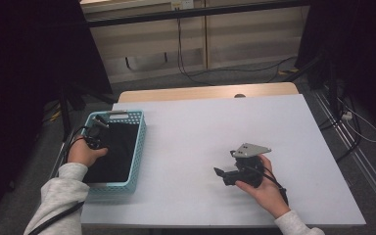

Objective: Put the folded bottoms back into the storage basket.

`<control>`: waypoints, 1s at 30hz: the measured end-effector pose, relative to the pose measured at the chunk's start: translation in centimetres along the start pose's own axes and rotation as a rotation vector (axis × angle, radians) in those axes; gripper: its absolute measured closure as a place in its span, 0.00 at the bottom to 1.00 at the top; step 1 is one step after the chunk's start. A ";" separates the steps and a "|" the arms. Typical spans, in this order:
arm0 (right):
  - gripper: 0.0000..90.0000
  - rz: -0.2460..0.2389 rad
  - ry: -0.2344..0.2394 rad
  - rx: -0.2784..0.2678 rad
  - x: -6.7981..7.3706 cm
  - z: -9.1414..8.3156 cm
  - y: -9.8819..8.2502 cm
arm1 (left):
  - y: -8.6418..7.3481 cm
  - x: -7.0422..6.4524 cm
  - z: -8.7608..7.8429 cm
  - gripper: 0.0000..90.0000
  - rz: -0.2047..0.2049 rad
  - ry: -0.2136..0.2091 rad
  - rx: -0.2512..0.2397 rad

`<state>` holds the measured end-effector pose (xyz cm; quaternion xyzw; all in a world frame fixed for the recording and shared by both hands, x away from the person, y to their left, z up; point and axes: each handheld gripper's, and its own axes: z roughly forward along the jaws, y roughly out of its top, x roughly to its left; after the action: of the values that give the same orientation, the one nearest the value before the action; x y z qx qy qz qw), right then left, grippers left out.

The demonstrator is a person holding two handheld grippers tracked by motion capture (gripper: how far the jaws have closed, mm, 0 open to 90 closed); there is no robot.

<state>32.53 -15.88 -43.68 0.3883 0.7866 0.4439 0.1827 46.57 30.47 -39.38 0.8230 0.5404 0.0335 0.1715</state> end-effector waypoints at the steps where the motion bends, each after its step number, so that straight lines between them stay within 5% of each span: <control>1: 0.18 0.003 0.000 -0.002 0.0 0.0 0.0 | 0.0 -0.1 -0.2 0.78 0.000 0.004 -0.008; 13: 0.18 0.017 -0.018 -0.012 -0.4 -1.7 -0.5 | 0.7 -1.5 -1.8 0.49 0.002 -0.004 -0.050; 30: 0.18 0.061 -0.058 -0.030 -1.8 -5.3 -2.2 | 2.3 -6.3 -3.4 0.35 0.109 -0.066 -0.104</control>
<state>29.35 -20.92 -42.83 0.4218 0.7621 0.4498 0.1976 45.15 24.83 -34.69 0.8418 0.4865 0.0436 0.2299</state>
